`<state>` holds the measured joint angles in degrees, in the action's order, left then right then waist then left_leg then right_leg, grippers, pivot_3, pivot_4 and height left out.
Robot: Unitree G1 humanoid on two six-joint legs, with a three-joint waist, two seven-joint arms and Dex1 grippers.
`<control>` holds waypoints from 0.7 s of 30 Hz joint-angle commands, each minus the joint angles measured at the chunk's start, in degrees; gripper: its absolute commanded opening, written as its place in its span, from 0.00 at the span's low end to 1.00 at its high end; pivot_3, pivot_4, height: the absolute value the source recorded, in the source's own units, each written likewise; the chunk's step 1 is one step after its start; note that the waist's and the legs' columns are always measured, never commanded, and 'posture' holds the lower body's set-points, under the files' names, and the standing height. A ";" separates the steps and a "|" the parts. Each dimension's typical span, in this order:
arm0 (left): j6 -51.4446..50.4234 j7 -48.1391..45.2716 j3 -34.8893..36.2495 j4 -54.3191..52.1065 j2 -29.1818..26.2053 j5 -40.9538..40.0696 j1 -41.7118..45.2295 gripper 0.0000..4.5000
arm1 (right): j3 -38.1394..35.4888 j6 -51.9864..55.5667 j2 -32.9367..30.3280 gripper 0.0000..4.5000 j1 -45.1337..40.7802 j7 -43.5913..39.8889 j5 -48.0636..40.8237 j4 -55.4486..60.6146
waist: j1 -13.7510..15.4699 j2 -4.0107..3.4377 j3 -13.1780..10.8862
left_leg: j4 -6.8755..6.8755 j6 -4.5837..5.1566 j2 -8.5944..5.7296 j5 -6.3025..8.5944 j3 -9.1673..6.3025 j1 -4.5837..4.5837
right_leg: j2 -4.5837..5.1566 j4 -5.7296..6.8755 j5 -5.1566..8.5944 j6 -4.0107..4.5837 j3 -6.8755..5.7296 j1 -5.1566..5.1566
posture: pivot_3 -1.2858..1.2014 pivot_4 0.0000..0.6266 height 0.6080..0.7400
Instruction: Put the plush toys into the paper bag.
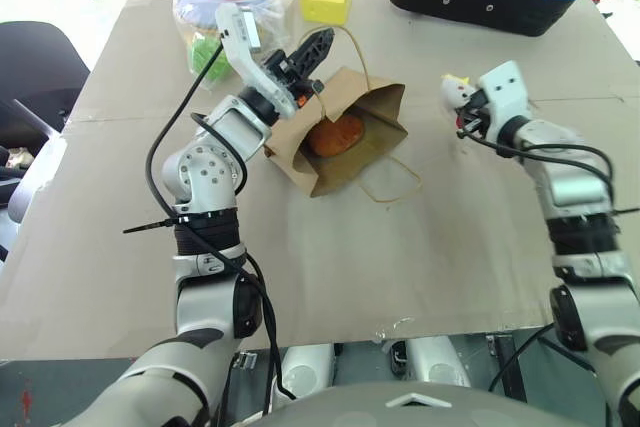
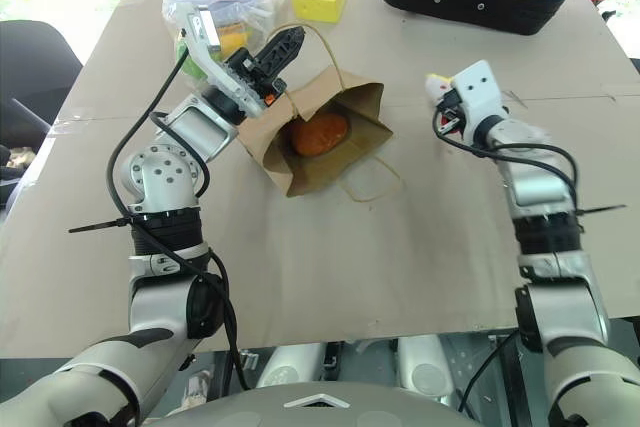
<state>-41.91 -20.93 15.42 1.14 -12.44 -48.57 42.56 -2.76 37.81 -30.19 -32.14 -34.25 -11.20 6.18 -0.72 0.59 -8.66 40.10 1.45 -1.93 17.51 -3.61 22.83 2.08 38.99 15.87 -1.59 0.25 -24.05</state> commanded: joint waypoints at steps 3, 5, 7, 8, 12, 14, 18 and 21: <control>-0.95 -0.07 0.74 -1.71 0.59 -2.81 2.29 0.00 | -2.93 14.39 -3.64 0.01 4.42 -4.87 -14.57 25.09 | -0.23 0.01 0.01 | 0.01 0.01 0.03 0.00 -0.01 -0.05 | -0.03 0.04 0.00 0.00 0.01 0.02 | 0.52 0.24 1.00; -1.38 -0.49 0.82 -1.42 0.74 -3.65 3.05 0.00 | -2.89 19.50 -2.24 0.01 3.59 -2.32 -17.56 28.52 | -0.24 0.01 0.01 | 0.01 0.01 0.04 0.01 -0.01 -0.09 | -0.06 0.13 0.00 0.00 0.07 0.02 | 0.52 0.24 1.00; -2.10 -1.22 1.36 -1.46 0.59 -5.31 3.76 0.00 | -0.74 23.41 -0.18 0.01 2.12 0.61 -18.61 29.93 | -0.09 0.01 0.01 | 0.02 0.01 0.04 0.01 -0.01 -0.10 | -0.05 0.18 0.00 0.01 0.06 0.01 | 0.52 0.24 1.00; -2.84 -1.85 1.77 -1.60 0.31 -6.71 4.13 0.00 | 1.05 25.05 1.62 0.01 1.41 2.22 -18.81 30.14 | -0.04 0.01 0.01 | 0.03 0.01 0.03 0.01 -0.01 -0.10 | -0.05 0.19 0.00 0.01 0.06 0.01 | 0.52 0.24 1.00; -5.75 -4.48 2.26 -1.85 -1.79 -10.06 4.43 0.00 | 10.90 23.73 4.62 0.01 -0.95 8.15 -11.58 22.81 | -0.16 0.01 0.01 | 0.03 0.01 0.00 0.00 -0.01 -0.11 | -0.03 0.19 0.00 0.01 0.07 -0.01 | 0.52 0.24 1.00; -6.57 -5.04 2.11 -2.23 -2.46 -10.67 4.04 0.00 | 12.60 21.50 6.48 0.01 -2.42 9.95 -9.39 17.79 | -0.06 0.01 0.01 | 0.03 0.00 -0.01 0.00 0.00 -0.11 | -0.03 0.18 0.00 0.01 0.07 -0.02 | 0.52 0.24 1.00; -5.89 -6.23 0.67 -3.46 -3.21 -9.23 2.75 0.00 | 12.93 16.46 11.41 0.01 -4.67 11.45 -7.55 9.00 | -0.10 0.01 0.01 | 0.05 0.00 -0.06 0.00 -0.01 -0.08 | 0.00 0.12 0.00 0.00 0.06 -0.02 | 0.52 0.24 1.00; -5.34 -6.28 -0.12 -4.53 -3.00 -8.67 1.69 0.00 | 12.70 13.48 13.76 0.01 -5.54 11.63 -6.50 3.99 | -0.29 0.01 0.01 | 0.02 0.00 -0.06 0.00 -0.01 -0.11 | -0.03 0.12 0.00 0.00 0.07 -0.02 | 0.52 0.24 1.00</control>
<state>-48.28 -26.43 15.18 0.05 -15.29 -57.26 44.24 10.84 53.89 -17.05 -36.61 -23.02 -18.26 11.10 -1.01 0.60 -8.65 40.11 1.45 -1.98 17.51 -3.64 22.72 2.05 39.11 15.87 -1.59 0.31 -24.07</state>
